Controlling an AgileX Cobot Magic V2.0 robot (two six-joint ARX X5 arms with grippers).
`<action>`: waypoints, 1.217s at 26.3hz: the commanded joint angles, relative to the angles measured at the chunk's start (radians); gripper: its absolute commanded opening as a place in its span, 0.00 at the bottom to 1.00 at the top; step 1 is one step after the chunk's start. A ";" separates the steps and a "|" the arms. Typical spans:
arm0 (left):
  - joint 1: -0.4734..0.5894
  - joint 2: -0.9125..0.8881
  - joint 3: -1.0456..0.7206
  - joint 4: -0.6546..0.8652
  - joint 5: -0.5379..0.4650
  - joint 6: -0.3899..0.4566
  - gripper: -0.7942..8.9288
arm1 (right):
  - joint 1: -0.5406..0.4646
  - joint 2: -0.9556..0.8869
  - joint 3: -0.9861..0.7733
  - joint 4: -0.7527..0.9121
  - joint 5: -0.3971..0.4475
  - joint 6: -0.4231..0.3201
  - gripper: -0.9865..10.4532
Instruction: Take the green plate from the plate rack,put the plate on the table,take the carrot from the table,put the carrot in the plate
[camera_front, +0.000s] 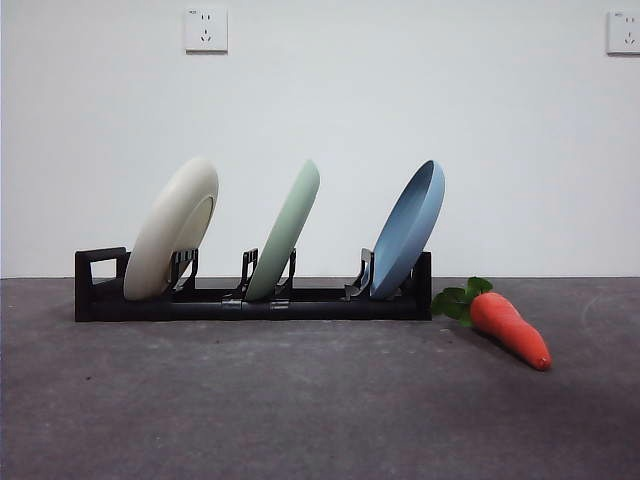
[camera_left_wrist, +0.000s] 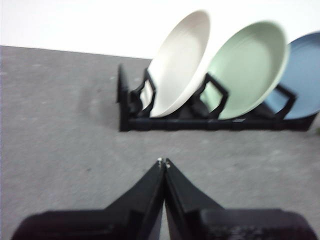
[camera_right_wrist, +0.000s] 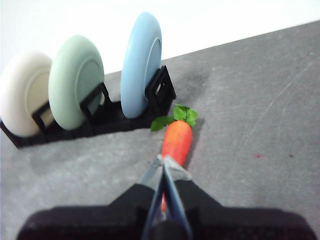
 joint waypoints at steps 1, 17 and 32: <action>0.002 0.002 0.060 -0.013 0.016 -0.047 0.08 | -0.002 0.010 0.055 0.014 -0.001 0.058 0.08; 0.002 0.246 0.474 -0.248 0.257 -0.016 0.07 | -0.002 0.363 0.583 -0.399 -0.140 -0.132 0.08; 0.002 0.478 0.759 -0.649 0.485 0.186 0.08 | -0.001 0.653 0.982 -0.988 -0.159 -0.410 0.08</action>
